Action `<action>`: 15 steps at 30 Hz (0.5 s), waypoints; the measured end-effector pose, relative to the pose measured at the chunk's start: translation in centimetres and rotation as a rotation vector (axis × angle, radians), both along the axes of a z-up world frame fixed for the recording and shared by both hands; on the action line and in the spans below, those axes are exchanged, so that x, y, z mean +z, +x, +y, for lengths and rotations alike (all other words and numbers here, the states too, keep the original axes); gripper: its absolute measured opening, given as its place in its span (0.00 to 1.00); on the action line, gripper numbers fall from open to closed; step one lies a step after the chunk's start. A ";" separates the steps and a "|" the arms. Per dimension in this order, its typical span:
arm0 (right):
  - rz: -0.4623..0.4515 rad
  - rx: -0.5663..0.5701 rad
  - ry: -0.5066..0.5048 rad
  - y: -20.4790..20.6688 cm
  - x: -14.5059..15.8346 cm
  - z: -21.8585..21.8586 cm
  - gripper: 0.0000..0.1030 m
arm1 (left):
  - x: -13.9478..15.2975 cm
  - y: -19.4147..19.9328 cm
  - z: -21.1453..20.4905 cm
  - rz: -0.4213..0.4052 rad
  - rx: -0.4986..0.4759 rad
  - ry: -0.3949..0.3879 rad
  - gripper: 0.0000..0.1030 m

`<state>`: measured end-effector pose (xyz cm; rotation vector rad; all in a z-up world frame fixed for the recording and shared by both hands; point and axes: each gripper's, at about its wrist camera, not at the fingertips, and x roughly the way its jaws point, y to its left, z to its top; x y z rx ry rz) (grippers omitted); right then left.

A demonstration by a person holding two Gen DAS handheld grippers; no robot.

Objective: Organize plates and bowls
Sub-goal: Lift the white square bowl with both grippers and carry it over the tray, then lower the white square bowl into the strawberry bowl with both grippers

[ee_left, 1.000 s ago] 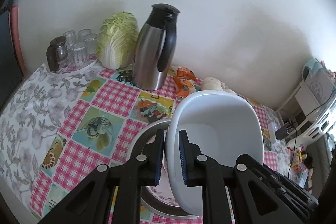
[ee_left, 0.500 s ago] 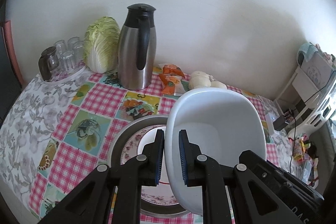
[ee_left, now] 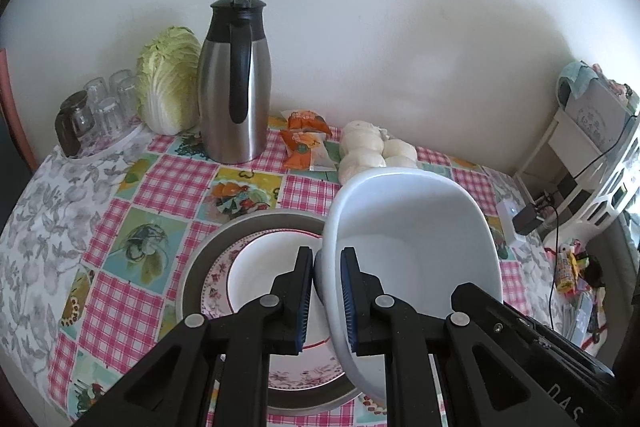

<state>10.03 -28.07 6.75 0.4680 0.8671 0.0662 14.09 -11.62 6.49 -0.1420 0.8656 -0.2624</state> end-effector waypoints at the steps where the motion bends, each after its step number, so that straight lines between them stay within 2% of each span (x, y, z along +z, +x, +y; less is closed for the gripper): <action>1: 0.004 0.000 0.001 0.1 -0.1 0.0 0.14 | -0.1 0.1 0.0 0.004 0.000 -0.002 0.16; 15: 0.091 0.009 0.019 1.8 -3.5 0.6 0.14 | -3.5 1.7 1.0 0.098 0.021 -0.013 0.16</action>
